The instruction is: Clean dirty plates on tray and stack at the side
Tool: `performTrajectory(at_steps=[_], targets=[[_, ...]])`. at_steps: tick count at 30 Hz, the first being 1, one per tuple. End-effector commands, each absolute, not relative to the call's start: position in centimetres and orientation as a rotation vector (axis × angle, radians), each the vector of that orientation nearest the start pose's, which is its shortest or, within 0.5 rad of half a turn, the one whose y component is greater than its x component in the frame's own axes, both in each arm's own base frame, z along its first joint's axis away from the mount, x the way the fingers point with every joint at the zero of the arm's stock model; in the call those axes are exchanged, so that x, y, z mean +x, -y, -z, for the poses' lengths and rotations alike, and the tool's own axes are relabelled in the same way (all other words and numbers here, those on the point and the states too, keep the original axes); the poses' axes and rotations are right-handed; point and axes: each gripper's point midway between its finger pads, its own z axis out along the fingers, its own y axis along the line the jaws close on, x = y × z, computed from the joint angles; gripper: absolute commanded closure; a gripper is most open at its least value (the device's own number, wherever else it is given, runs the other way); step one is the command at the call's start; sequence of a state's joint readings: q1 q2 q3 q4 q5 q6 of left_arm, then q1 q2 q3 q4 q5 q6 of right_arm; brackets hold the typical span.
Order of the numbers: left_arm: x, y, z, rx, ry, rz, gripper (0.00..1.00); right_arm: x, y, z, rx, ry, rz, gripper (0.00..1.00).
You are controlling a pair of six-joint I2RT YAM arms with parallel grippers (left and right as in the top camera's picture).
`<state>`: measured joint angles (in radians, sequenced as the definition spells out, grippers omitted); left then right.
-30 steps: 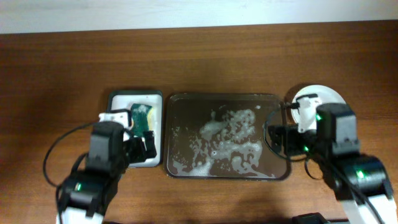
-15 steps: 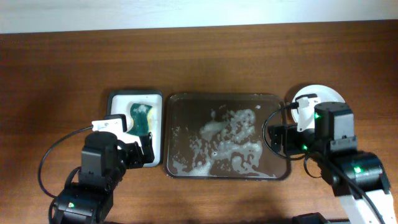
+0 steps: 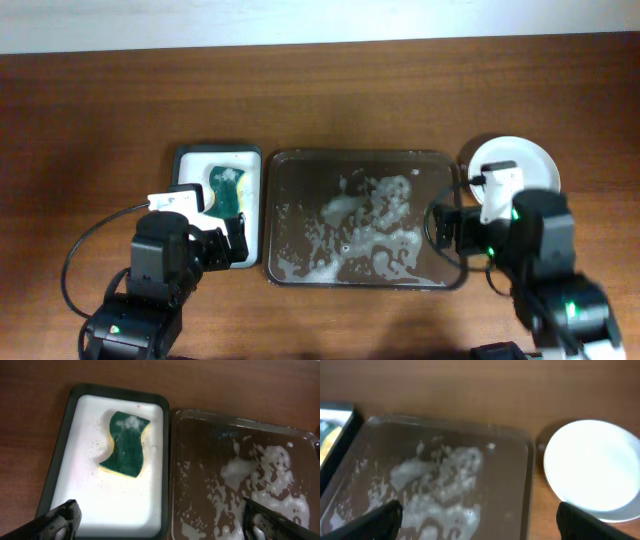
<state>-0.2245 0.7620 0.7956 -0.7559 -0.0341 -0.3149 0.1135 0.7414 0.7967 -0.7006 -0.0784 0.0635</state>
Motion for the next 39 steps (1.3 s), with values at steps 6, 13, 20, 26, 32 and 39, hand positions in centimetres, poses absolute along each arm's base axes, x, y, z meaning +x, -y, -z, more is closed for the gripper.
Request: performTrajectory(at_steps=[6, 13, 20, 26, 32, 39], targets=[[25.1, 4.9, -19.9, -0.142, -2.301, 0.231, 0.01, 24.0, -3.8, -22.1, -0.086, -1.789, -0.190, 0.01], [25.1, 4.9, -19.9, -0.142, -2.301, 0.231, 0.01, 23.6, -2.4, -23.4, -0.043, -1.555, -0.147, 0.01], [25.1, 4.9, -19.9, -0.142, -2.301, 0.231, 0.01, 23.9, -1.3, -23.3, -0.018, -1.366, -0.106, 0.01], [25.1, 4.9, -19.9, -0.142, -2.301, 0.231, 0.01, 24.4, -1.4, -20.4, -0.093, -1.449, -0.062, 0.01], [25.1, 4.9, -19.9, -0.142, -2.304, 0.230, 0.01, 24.4, -2.1, -16.0, -0.115, -1.628, -0.115, 0.01], [25.1, 4.9, -19.9, -0.142, -2.304, 0.230, 0.01, 24.4, -2.1, -16.1, -0.115, -1.626, -0.114, 0.01]])
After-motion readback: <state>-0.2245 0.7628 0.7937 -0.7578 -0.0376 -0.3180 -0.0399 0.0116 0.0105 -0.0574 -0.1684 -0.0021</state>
